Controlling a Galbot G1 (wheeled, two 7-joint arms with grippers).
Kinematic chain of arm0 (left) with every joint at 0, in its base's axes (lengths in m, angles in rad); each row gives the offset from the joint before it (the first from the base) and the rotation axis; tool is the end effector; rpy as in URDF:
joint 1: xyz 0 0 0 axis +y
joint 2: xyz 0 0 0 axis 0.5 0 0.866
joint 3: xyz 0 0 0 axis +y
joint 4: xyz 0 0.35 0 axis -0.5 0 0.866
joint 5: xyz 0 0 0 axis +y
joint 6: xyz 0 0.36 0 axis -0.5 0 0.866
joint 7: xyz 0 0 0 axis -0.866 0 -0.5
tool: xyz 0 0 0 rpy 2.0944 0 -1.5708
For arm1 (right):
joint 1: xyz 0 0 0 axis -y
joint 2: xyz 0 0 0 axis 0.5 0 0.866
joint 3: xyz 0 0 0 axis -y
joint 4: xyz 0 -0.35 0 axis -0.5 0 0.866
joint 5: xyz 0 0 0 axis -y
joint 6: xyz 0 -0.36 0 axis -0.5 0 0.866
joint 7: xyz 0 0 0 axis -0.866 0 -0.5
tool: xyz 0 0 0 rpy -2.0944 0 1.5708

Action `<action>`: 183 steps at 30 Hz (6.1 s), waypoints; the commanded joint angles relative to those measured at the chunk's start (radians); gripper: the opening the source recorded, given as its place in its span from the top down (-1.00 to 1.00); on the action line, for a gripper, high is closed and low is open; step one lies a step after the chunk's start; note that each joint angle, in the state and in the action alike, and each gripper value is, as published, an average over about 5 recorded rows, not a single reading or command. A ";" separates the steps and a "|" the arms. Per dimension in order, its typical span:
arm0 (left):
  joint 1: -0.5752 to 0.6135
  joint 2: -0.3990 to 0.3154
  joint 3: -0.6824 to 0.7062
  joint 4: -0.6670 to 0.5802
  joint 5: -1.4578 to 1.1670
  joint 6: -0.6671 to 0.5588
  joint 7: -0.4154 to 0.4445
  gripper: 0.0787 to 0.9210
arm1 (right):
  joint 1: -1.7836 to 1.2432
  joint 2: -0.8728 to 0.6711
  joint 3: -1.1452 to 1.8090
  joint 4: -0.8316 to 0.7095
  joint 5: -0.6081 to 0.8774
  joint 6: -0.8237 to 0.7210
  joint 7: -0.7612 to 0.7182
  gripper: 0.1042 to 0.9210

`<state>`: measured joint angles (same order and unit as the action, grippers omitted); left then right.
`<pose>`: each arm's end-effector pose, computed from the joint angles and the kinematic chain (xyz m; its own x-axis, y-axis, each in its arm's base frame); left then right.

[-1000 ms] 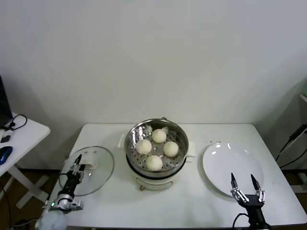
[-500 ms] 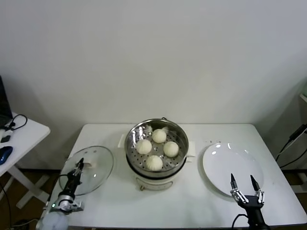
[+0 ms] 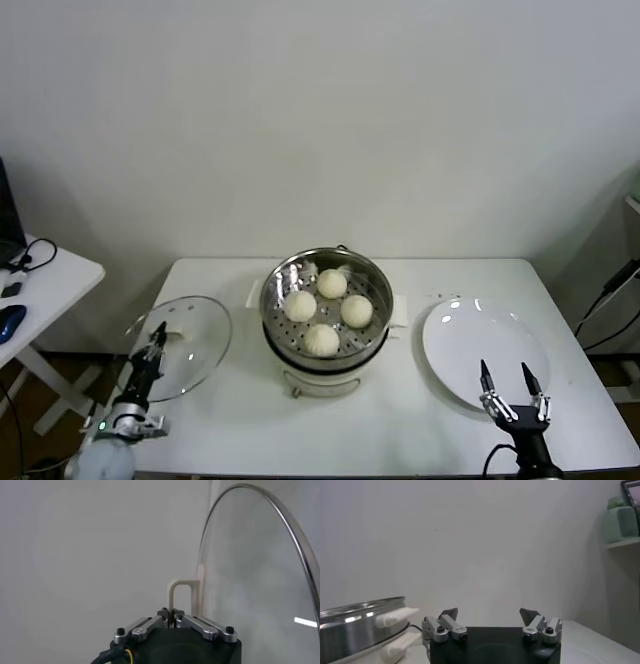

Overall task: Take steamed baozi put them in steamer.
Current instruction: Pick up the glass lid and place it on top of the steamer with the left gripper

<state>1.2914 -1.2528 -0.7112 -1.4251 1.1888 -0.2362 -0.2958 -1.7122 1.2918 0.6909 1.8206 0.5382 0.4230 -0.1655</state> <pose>0.2522 0.1889 -0.4352 -0.9999 -0.0124 0.0115 0.0104 0.0847 0.9963 0.1257 -0.1277 -0.3971 -0.9976 0.0085 -0.0682 -0.0030 0.9859 0.1676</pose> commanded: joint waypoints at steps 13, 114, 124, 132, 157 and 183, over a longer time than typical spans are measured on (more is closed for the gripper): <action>0.094 0.115 0.016 -0.474 -0.102 0.281 0.269 0.87 | -0.001 -0.011 -0.010 -0.011 0.001 0.009 -0.007 -0.76; -0.209 -0.249 0.751 -0.421 0.371 0.669 0.464 0.87 | -0.017 -0.022 -0.007 -0.038 -0.047 0.007 -0.003 -0.76; -0.192 -0.256 0.742 -0.412 0.398 0.673 0.468 0.87 | -0.015 -0.022 -0.009 -0.042 -0.048 0.008 -0.006 -0.76; -0.191 -0.252 0.737 -0.401 0.403 0.673 0.470 0.87 | -0.016 -0.021 -0.012 -0.041 -0.048 0.012 -0.011 -0.76; -0.186 -0.264 0.730 -0.387 0.398 0.670 0.459 0.87 | -0.018 -0.017 -0.007 -0.039 -0.046 0.013 -0.013 -0.76; -0.186 -0.255 0.723 -0.371 0.399 0.661 0.438 0.87 | -0.020 -0.010 -0.006 -0.034 -0.046 0.021 -0.014 -0.76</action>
<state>1.1031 -1.5081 0.0121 -1.7975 1.5888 0.4250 0.1415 -1.7330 1.2809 0.6843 1.7853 0.4922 0.4430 -0.1802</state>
